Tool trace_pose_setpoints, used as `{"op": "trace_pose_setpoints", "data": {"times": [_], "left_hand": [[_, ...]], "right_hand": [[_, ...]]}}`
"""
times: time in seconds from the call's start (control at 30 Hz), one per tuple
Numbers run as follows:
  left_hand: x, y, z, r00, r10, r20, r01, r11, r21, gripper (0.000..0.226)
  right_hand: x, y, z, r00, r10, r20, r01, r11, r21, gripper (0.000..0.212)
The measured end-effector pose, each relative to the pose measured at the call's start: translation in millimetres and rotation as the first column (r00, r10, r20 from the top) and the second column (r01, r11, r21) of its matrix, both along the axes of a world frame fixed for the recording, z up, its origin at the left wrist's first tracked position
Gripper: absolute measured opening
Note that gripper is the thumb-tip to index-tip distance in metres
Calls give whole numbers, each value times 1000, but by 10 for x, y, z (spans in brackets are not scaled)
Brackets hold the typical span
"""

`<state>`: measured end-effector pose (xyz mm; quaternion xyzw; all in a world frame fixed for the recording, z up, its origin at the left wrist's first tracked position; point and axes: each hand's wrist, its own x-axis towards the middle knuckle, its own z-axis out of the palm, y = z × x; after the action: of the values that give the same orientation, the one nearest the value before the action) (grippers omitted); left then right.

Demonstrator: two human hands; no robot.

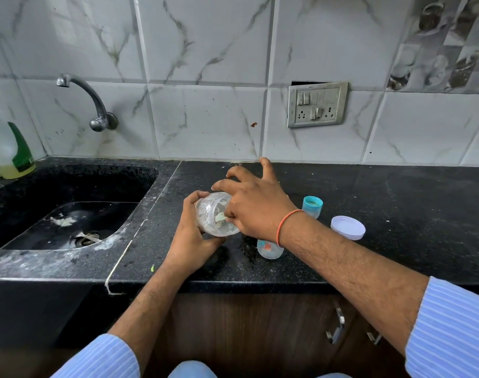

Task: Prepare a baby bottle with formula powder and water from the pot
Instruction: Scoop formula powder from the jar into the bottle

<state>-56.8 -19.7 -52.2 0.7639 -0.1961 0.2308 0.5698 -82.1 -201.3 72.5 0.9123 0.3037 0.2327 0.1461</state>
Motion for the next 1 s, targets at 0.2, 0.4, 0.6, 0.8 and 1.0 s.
{"op": "trace_pose_setpoints", "data": {"times": [0.2,0.4,0.6,0.8,1.0], "left_hand": [[9,2,-12,1000,1,8,-1,1000,-3,99],[1,-4,-1,1000,13,-17,-13,1000,-20,93],[-6,2,-3,998,53,-41,-54,998,-11,97],[-30,-11,20,994,92,-66,-93,995,-16,99],[-19,-17,-12,989,140,-44,-142,989,-36,100]], "right_hand": [[16,2,-40,996,0,-86,6,998,64,13],[-13,80,-60,964,-32,-264,94,969,227,15],[-8,171,-80,937,-79,-341,209,907,365,14],[-6,241,-110,898,-93,-430,299,845,443,15],[-18,313,-132,871,-66,-486,351,777,523,12]]}}
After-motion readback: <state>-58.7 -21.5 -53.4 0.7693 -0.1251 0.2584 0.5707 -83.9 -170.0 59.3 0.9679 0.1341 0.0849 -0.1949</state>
